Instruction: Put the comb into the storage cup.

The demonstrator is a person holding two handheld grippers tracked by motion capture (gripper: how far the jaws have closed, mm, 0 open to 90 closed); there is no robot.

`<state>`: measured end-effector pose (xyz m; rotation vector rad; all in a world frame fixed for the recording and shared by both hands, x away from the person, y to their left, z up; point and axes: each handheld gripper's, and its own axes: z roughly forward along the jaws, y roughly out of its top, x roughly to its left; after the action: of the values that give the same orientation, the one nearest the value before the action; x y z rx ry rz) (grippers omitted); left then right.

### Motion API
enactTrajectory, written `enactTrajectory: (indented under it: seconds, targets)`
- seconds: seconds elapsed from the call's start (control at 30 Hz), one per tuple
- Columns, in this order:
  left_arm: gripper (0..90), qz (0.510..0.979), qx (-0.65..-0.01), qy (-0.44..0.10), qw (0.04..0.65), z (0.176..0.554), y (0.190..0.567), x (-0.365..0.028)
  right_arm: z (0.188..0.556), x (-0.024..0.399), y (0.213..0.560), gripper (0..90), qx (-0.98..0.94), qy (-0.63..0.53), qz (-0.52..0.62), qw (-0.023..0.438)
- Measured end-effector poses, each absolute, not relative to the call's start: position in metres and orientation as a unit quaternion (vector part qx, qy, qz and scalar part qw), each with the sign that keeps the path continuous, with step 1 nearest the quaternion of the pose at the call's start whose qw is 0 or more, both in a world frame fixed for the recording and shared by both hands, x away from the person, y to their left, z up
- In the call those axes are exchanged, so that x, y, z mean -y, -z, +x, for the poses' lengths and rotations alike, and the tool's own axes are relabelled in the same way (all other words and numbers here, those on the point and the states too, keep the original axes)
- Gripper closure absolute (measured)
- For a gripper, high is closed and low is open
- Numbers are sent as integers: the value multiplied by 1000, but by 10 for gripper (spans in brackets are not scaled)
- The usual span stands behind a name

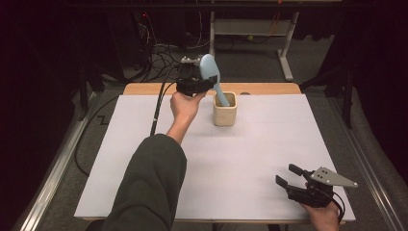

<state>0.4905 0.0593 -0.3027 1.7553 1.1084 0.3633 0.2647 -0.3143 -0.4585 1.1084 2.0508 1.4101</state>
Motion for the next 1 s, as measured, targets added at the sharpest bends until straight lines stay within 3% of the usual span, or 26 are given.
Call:
enactTrajectory:
  seconds: [1.0]
  targets:
    - [500,732,-464,-136,481,496,323,-50,265,315,458,309,-736,-507,399,206]
